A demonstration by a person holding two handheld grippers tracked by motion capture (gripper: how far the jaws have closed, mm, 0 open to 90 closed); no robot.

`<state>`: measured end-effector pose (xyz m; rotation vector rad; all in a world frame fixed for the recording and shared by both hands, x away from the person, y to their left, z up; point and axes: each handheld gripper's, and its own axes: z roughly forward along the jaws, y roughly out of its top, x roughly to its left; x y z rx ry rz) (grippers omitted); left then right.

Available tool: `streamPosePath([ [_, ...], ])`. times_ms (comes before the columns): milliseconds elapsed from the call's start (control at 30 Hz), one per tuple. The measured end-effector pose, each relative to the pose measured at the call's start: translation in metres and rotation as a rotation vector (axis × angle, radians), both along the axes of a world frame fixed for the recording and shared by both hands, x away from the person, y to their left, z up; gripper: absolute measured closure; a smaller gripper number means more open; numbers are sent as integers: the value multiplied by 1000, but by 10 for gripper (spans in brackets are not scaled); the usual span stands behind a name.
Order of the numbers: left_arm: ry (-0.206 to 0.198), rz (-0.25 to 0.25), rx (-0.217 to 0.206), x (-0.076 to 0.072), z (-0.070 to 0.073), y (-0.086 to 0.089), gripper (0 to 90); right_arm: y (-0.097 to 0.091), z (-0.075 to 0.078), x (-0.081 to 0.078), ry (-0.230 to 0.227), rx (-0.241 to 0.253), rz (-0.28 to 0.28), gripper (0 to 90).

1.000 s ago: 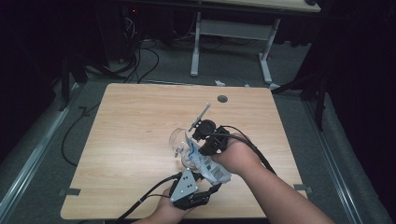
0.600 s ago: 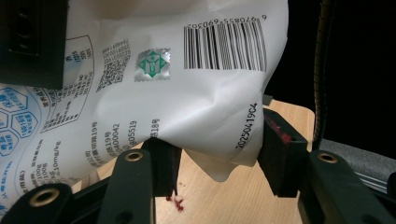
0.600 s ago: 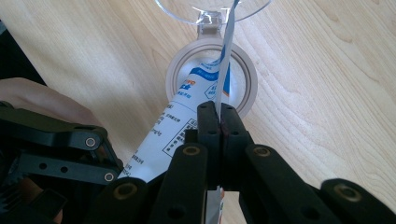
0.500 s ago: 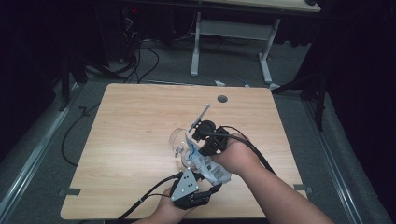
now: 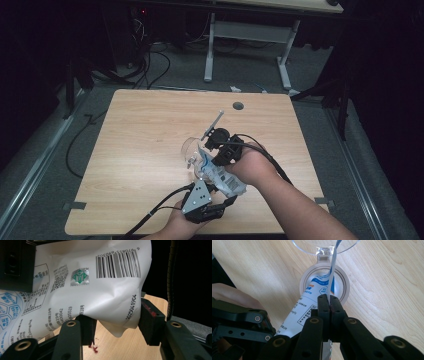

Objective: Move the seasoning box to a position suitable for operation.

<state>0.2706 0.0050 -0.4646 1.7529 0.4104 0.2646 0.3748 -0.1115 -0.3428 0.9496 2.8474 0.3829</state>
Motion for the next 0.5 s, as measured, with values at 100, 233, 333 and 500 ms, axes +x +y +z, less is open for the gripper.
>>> streamPosePath([
  [100,-1,0,-3,0,0,0,531,0,0,0,1,0,-1,897],
  [233,-3,0,-3,0,1,1,531,1,1,0,1,-3,-1,897],
  [333,-4,-1,-4,0,1,1,532,0,1,0,2,0,-3,897],
  [500,-5,-2,-4,0,1,1,532,0,1,0,-2,2,3,897],
])
